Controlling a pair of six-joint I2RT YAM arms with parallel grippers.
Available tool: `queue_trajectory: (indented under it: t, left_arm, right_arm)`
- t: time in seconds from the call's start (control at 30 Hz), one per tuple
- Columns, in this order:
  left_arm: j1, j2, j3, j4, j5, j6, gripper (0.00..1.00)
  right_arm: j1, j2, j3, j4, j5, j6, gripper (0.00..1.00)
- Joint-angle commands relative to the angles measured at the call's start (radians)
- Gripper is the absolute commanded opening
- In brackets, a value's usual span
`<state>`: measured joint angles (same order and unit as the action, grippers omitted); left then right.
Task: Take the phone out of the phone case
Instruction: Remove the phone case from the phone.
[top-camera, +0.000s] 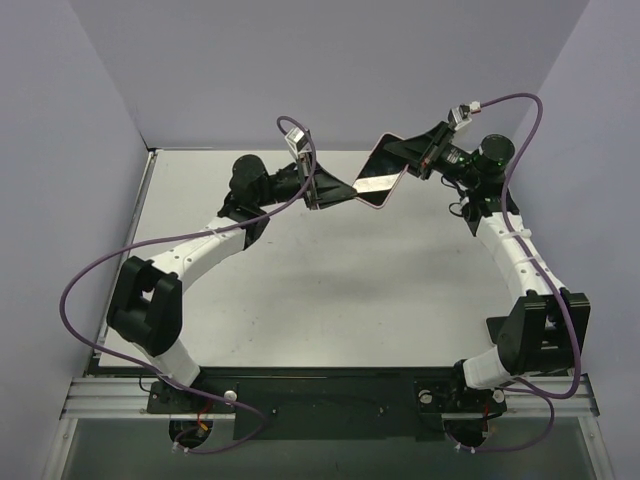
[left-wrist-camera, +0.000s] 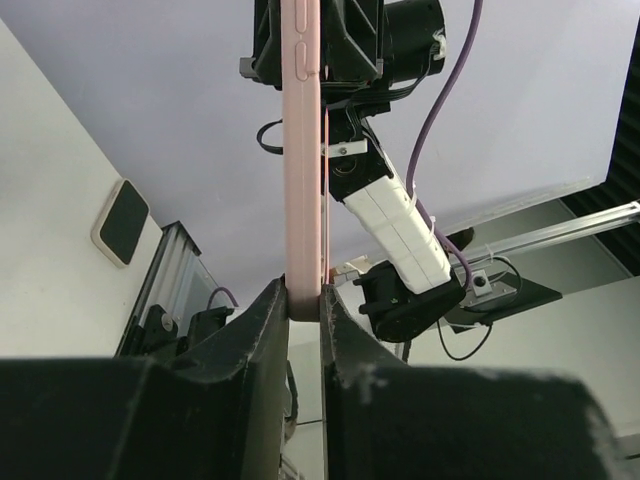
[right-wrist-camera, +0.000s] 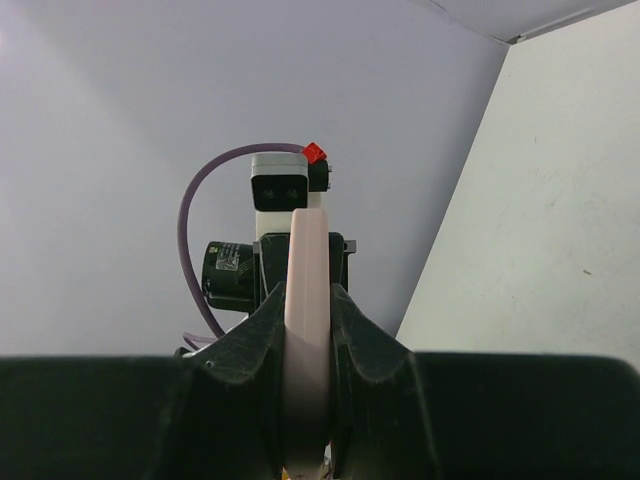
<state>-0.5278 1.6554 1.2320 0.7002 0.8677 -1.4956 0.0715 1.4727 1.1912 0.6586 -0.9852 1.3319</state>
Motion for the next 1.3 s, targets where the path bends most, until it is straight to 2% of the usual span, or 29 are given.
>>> queue_trajectory:
  t: [0.0,0.03,0.13,0.37,0.43,0.57,0.67,0.8,0.87,0.97,1.27]
  left_arm:
    - [-0.017,-0.003,0.119,0.023,0.099,0.078,0.12]
    - [-0.020,-0.003,0.124,0.012,0.105,0.093,0.07]
    - [-0.029,-0.005,0.124,0.048,0.137,0.155,0.00]
    - [-0.063,-0.008,0.147,0.281,0.235,0.210,0.00]
    - [-0.075,-0.026,0.144,0.304,0.254,0.260,0.00]
    - [-0.077,-0.063,0.127,0.341,0.252,0.334,0.00]
    - [-0.077,-0.063,0.123,0.427,0.248,0.308,0.00]
    - [-0.072,-0.046,0.133,0.507,0.237,0.268,0.00]
    - [-0.070,-0.042,0.145,0.483,0.234,0.299,0.00]
    - [-0.061,-0.039,0.158,0.316,0.211,0.415,0.00]
    - [-0.046,-0.005,0.133,-0.034,0.128,0.583,0.00]
  right_arm:
    - [0.013,-0.029,0.038,-0.040,0.040,-0.123,0.00]
    - [0.013,-0.031,0.038,-0.068,0.043,-0.143,0.00]
    - [0.011,-0.022,0.044,-0.128,0.056,-0.151,0.00]
    - [0.042,-0.005,0.105,-0.373,0.092,-0.223,0.00]
    - [0.053,0.001,0.090,-0.357,0.086,-0.186,0.00]
    - [0.077,-0.006,0.033,-0.213,0.065,-0.080,0.00]
    - [0.086,-0.023,0.001,-0.073,0.048,0.031,0.00]
    - [0.097,-0.058,-0.007,-0.060,0.054,0.076,0.00]
    - [0.108,-0.066,-0.021,0.024,0.056,0.150,0.00]
    - [0.122,-0.095,-0.048,0.110,0.074,0.225,0.00]
    - [0.128,-0.130,-0.051,0.309,0.138,0.388,0.00]
